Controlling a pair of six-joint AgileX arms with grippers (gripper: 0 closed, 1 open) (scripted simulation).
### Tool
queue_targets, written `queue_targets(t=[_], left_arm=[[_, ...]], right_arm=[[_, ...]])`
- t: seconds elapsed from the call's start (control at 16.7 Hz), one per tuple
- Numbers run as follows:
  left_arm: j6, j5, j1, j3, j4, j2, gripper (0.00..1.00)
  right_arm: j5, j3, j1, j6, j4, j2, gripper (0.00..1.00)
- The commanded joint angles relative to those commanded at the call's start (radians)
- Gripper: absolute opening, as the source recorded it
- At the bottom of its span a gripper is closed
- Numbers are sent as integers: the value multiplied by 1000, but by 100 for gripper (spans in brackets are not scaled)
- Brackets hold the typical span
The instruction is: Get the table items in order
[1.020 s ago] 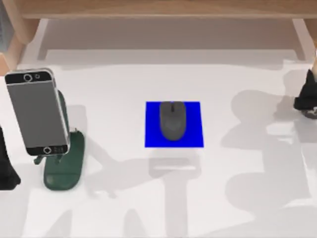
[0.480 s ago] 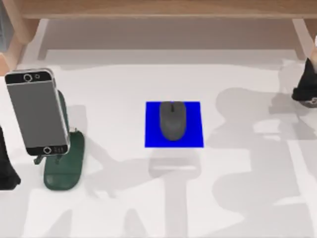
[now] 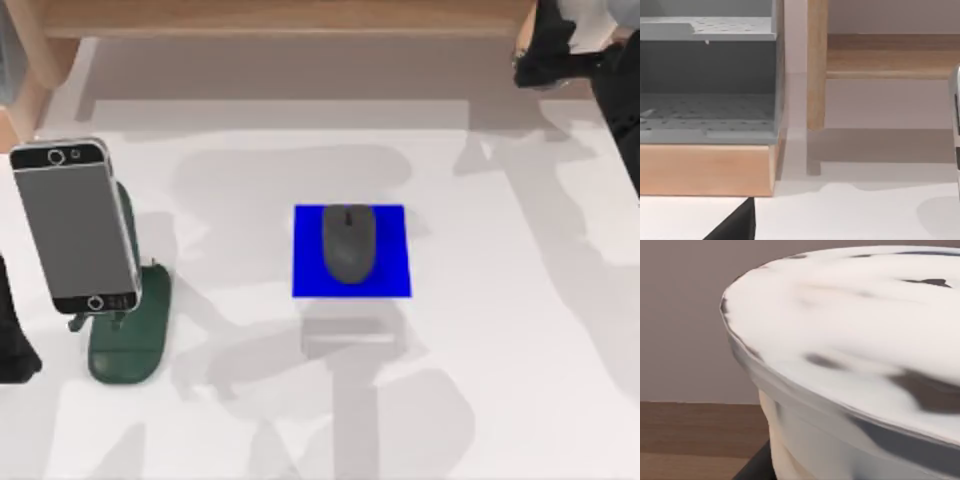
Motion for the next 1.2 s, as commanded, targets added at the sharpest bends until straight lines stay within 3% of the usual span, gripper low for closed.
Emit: queue_targets(t=[0.78,1.2], left_arm=[[0,0,0,0,0,0,100],[0,0,0,0,0,0,100]], right_arm=[[213,601,77,1,-682,140,0],[258,716,70,-2,-816,202,0]])
